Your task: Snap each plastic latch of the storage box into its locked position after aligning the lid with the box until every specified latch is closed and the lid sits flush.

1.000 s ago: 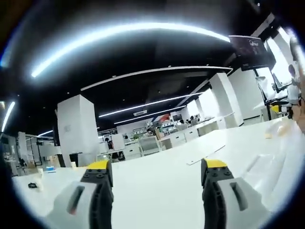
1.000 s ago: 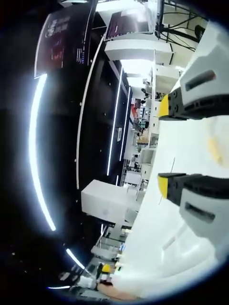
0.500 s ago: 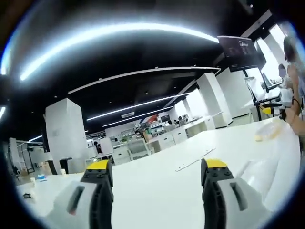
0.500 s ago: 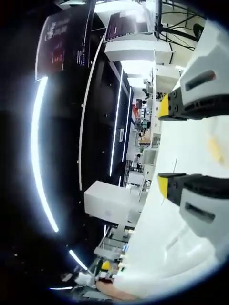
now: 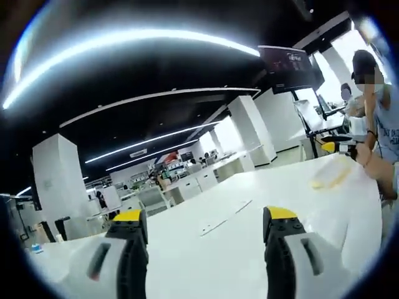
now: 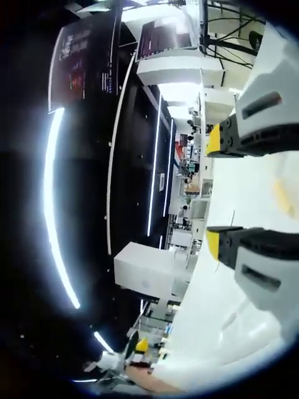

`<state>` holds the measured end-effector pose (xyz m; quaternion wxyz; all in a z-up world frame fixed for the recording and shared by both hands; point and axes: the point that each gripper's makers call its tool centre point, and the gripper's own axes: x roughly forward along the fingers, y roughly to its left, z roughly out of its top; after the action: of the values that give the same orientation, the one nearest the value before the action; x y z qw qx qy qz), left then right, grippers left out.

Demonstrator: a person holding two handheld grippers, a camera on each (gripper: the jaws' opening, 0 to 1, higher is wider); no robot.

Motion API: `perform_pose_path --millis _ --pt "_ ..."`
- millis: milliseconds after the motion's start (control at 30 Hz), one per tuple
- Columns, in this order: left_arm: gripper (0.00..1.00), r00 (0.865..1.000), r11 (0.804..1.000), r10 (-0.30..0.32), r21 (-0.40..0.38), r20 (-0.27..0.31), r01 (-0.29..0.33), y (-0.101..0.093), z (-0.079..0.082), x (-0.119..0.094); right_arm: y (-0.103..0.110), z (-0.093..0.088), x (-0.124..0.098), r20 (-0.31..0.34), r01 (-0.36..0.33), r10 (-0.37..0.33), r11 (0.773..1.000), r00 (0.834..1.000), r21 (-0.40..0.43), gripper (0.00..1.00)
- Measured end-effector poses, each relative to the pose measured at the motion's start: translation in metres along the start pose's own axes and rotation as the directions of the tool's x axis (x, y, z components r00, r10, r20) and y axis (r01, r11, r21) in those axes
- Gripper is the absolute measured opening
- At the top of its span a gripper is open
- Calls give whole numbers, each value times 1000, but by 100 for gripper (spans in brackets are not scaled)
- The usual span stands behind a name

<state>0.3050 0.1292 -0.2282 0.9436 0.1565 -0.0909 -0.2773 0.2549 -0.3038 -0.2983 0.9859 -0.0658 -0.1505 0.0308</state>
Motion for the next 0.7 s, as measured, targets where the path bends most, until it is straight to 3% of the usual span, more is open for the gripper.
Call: perform_pose_path --millis 233,433,700 --pt "76 994 993 -112 23 -7 112 -31 9 26 2 -1 0 -9 0 0 1000 1000 -7 44" --pt "76 976 976 -214 40 -30 215 -67 12 51 -1 -1 0 -9 9 -9 1000 1000 0 44" --pt "76 957 956 -286 51 -46 289 -92 13 66 -4 1 -1 -7 21 -21 1000 1000 -2 44"
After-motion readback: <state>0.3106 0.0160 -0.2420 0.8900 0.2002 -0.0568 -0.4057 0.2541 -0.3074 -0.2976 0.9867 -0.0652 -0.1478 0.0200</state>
